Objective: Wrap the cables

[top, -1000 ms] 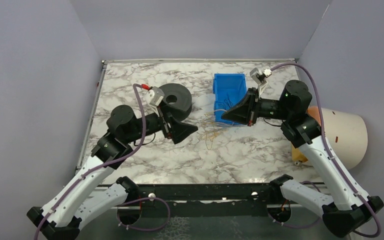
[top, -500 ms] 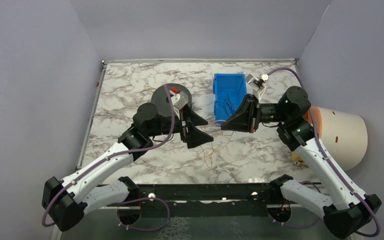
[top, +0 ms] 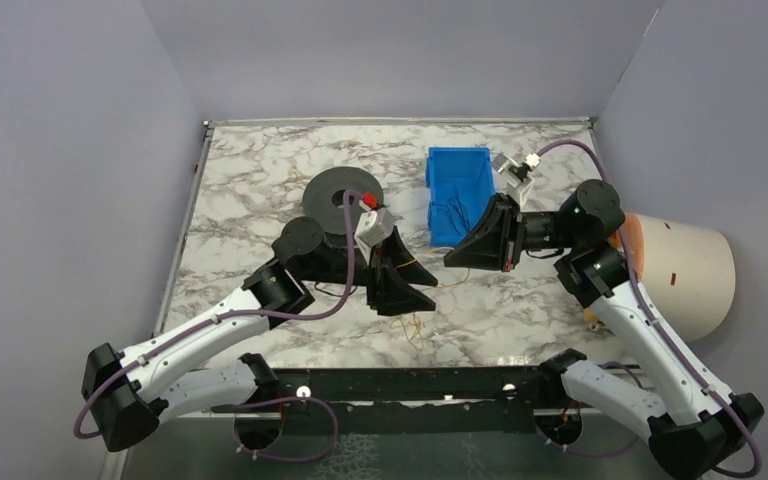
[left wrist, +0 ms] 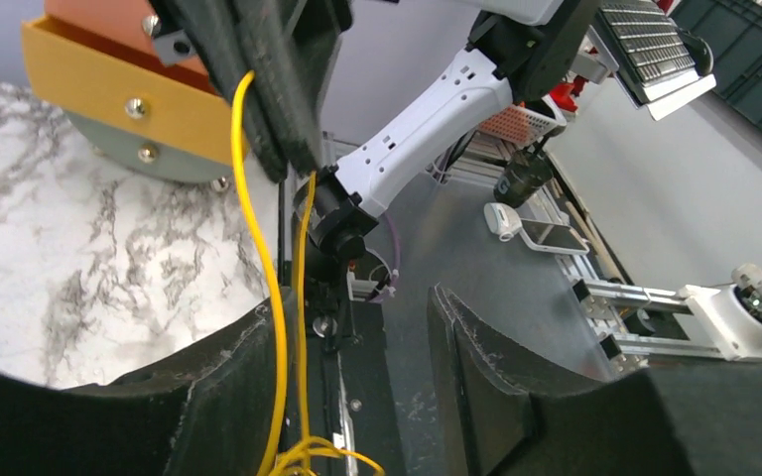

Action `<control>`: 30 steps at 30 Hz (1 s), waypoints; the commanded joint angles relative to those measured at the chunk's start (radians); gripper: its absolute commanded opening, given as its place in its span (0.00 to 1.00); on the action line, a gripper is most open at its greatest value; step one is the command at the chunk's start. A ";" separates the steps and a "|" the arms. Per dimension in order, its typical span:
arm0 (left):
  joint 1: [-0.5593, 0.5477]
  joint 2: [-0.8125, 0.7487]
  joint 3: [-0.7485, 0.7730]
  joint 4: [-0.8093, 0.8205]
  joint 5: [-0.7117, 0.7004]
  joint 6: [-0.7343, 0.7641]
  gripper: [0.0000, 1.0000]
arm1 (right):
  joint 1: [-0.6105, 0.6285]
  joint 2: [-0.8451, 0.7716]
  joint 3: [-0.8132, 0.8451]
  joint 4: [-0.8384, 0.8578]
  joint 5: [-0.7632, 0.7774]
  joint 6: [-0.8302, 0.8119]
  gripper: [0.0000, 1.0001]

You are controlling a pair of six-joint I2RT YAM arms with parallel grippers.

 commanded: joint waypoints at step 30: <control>-0.016 -0.201 -0.168 0.049 0.089 -0.037 0.04 | 0.009 -0.041 0.081 0.155 0.191 0.015 0.01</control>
